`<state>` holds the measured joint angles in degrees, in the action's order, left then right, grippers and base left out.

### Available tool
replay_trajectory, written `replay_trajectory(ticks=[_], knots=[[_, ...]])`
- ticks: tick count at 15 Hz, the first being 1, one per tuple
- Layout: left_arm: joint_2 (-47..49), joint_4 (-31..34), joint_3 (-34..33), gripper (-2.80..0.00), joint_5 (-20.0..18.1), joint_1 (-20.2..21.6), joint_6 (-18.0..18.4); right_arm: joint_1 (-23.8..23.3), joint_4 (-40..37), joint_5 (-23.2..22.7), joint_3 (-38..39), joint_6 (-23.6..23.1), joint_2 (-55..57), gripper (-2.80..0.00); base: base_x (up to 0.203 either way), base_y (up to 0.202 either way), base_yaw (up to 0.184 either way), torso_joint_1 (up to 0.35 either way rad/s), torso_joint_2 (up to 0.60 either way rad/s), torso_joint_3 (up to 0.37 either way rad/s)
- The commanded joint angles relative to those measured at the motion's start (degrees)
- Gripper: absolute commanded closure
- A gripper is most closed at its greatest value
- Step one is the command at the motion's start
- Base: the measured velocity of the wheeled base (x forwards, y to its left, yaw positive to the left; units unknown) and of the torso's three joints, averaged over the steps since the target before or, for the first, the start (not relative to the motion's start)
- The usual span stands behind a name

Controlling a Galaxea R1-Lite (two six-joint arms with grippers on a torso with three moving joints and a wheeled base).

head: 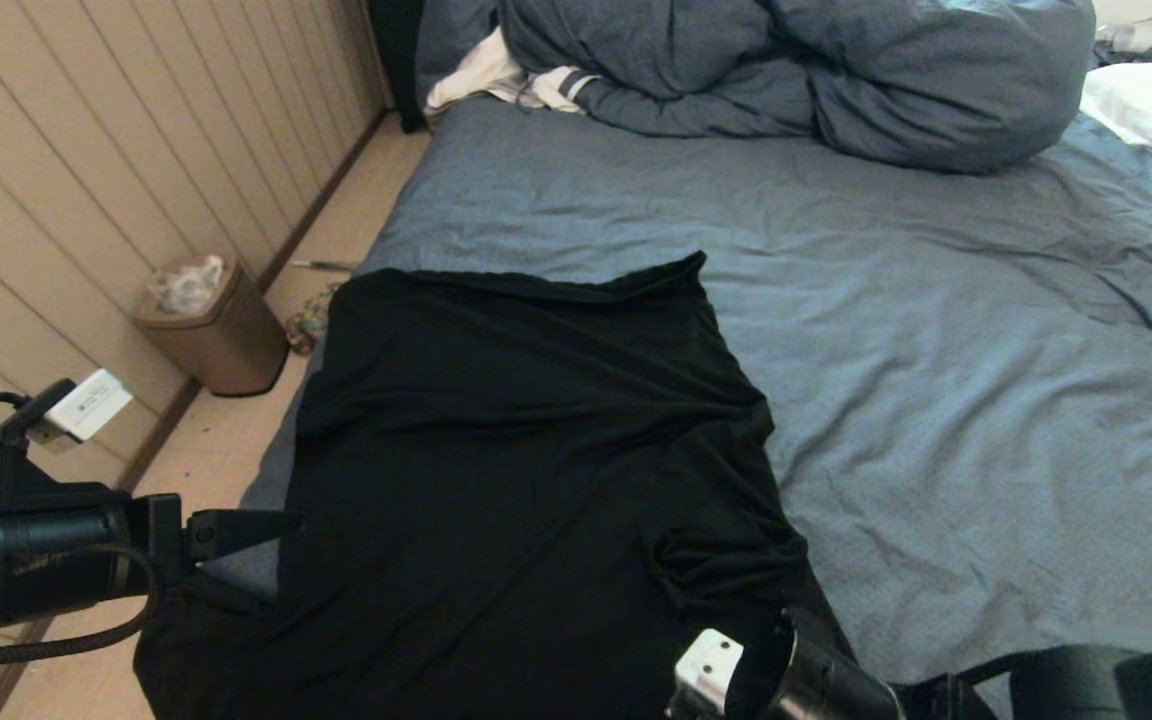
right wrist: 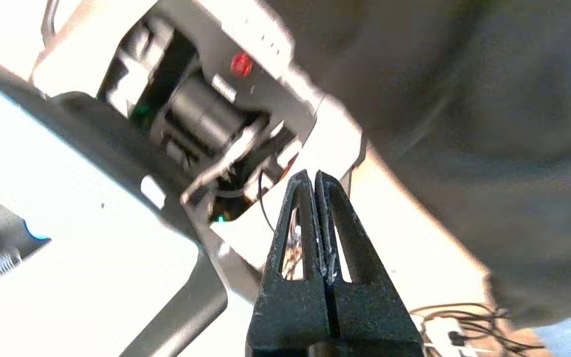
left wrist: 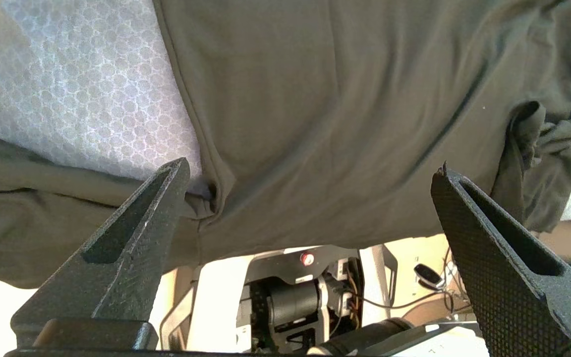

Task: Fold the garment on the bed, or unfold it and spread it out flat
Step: Fold the black T-shirt

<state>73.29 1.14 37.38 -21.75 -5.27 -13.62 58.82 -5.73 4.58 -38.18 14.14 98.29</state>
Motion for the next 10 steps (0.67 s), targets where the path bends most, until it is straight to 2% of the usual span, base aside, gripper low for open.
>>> replay_trajectory(ticks=[1,4,6,10], knots=[[0.4,0.0,0.1,-2.8,-0.1,0.0,-0.1,2.0,0.9,0.0,1.3,-0.1,-0.2,0.0,0.0,0.0,0.0,0.0,0.0,0.0],[0.3,0.0,0.1,-2.8,-0.1,0.0,-0.1,1.6,6.4,0.4,0.9,-0.4,-0.3,0.0,0.0,0.0,0.0,0.0,0.0,0.0],[0.0,0.0,0.2,-2.8,0.0,0.0,-0.1,0.8,7.4,0.7,-0.5,-0.8,-2.3,0.0,0.0,0.0,0.0,0.0,0.0,0.0],[0.4,0.0,0.7,-2.8,0.0,0.0,-0.1,-7.8,6.2,0.7,-2.3,-4.6,-10.0,0.0,0.0,0.0,0.0,0.0,0.0,0.0]])
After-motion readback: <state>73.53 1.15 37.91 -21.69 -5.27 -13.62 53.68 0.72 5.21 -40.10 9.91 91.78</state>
